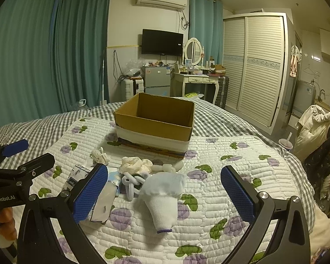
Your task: Organize soft objects
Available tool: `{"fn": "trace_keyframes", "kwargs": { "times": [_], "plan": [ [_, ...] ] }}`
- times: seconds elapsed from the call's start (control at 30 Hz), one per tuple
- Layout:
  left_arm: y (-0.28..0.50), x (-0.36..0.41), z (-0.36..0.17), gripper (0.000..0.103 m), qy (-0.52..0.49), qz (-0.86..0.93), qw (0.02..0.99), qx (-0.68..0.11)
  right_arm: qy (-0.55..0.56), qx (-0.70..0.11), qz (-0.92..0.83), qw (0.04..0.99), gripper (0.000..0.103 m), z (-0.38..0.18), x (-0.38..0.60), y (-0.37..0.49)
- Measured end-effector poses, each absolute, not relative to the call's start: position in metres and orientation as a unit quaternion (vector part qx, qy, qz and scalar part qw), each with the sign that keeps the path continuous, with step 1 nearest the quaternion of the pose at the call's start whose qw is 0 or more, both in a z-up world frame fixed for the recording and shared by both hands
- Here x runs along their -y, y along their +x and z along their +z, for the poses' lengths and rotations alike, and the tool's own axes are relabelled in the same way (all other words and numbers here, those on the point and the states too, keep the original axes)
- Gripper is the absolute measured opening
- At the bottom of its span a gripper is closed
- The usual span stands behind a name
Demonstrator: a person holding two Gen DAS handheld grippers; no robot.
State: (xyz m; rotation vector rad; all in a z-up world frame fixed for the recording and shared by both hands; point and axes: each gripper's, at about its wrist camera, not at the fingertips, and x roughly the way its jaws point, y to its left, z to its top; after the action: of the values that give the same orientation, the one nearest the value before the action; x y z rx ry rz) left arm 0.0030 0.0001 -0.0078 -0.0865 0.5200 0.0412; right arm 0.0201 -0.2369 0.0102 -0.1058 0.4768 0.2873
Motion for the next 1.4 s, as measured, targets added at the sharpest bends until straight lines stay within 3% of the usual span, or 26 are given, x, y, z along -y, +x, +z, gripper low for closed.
{"fn": "trace_keyframes", "kwargs": {
  "times": [1.4],
  "plan": [
    [-0.003, -0.009, -0.005, 0.101, -0.042, 0.014, 0.968, -0.249, -0.059, -0.222, 0.149, 0.962, 0.103, 0.023, 0.236, 0.008]
  ]
}}
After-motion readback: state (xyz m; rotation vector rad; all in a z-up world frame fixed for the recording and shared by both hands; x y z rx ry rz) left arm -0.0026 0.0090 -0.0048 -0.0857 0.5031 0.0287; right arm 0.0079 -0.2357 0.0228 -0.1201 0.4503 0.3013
